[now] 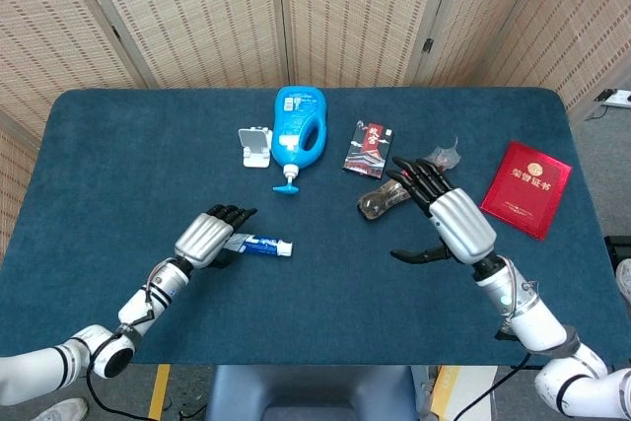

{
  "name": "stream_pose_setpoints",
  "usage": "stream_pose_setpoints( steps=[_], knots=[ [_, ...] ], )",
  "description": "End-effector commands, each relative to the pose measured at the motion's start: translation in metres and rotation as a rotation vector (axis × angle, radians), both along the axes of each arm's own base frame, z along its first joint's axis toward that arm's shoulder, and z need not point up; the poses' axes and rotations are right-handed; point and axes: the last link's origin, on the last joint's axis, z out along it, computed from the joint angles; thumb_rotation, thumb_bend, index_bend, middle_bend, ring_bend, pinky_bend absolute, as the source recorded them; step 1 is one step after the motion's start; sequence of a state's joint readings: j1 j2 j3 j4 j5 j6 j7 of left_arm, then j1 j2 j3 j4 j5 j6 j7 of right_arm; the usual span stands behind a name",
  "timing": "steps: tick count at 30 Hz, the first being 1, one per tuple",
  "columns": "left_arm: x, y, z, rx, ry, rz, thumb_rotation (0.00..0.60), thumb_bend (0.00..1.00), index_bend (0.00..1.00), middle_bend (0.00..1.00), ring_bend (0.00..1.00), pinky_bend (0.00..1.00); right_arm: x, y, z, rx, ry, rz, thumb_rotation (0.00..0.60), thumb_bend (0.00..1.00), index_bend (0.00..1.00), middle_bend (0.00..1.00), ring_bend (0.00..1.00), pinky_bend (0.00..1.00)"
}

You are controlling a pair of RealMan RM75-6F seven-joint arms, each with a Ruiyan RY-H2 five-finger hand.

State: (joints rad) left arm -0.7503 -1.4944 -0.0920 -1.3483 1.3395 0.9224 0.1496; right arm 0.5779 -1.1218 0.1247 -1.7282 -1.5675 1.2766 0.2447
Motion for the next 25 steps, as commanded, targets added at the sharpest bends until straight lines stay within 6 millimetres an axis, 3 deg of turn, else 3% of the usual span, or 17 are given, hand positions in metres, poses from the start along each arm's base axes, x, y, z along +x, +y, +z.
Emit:
stream_pose_setpoints(
  steps=[1, 3, 5, 6, 7, 9, 10, 17, 25],
  knots=[
    [-0.012, -0.003, 0.031, 0.072, -0.065, 0.077, 0.6, 0.38, 0.01, 0.19, 0.16, 0.2, -0.016, 0.003, 0.005, -0.001, 0.037, -0.042, 0.087, 0.0, 0.0, 0.0, 0.0, 0.0],
    [-0.019, -0.006, 0.047, 0.114, -0.099, 0.114, 0.6, 0.38, 0.04, 0.2, 0.18, 0.21, -0.025, 0.007, 0.009, -0.014, 0.07, -0.061, 0.11, 0.0, 0.0, 0.0, 0.0, 0.0],
    [-0.029, -0.011, 0.066, 0.171, -0.125, 0.15, 0.6, 0.38, 0.08, 0.21, 0.19, 0.21, -0.037, 0.011, 0.013, -0.041, 0.132, -0.083, 0.201, 0.0, 0.0, 0.0, 0.0, 0.0],
    [-0.034, -0.013, 0.074, 0.196, -0.131, 0.163, 0.6, 0.38, 0.1, 0.22, 0.2, 0.21, -0.043, 0.013, 0.015, -0.054, 0.158, -0.096, 0.273, 0.0, 0.0, 0.0, 0.0, 0.0],
    [-0.041, -0.017, 0.083, 0.229, -0.138, 0.181, 0.6, 0.38, 0.11, 0.23, 0.21, 0.21, -0.05, 0.016, 0.016, -0.071, 0.191, -0.112, 0.384, 0.0, 0.0, 0.0, 0.0, 0.0],
    [-0.05, -0.024, 0.096, 0.276, -0.151, 0.205, 0.6, 0.38, 0.13, 0.25, 0.23, 0.22, -0.061, 0.022, 0.019, -0.089, 0.231, -0.139, 0.501, 0.0, 0.0, 0.0, 0.0, 0.0],
    [-0.055, -0.028, 0.102, 0.296, -0.156, 0.219, 0.6, 0.38, 0.14, 0.26, 0.23, 0.23, -0.066, 0.025, 0.02, -0.094, 0.244, -0.157, 0.527, 0.0, 0.0, 0.0, 0.0, 0.0],
    [-0.09, -0.067, 0.136, 0.428, -0.175, 0.289, 0.6, 0.38, 0.21, 0.3, 0.26, 0.23, -0.101, 0.056, 0.029, -0.141, 0.304, -0.274, 0.56, 0.0, 0.0, 0.0, 0.0, 0.0],
    [-0.103, -0.11, 0.145, 0.498, -0.195, 0.299, 0.6, 0.38, 0.24, 0.32, 0.27, 0.23, -0.119, 0.085, 0.032, -0.206, 0.295, -0.338, 0.576, 0.0, 0.0, 0.0, 0.0, 0.0]
  ],
)
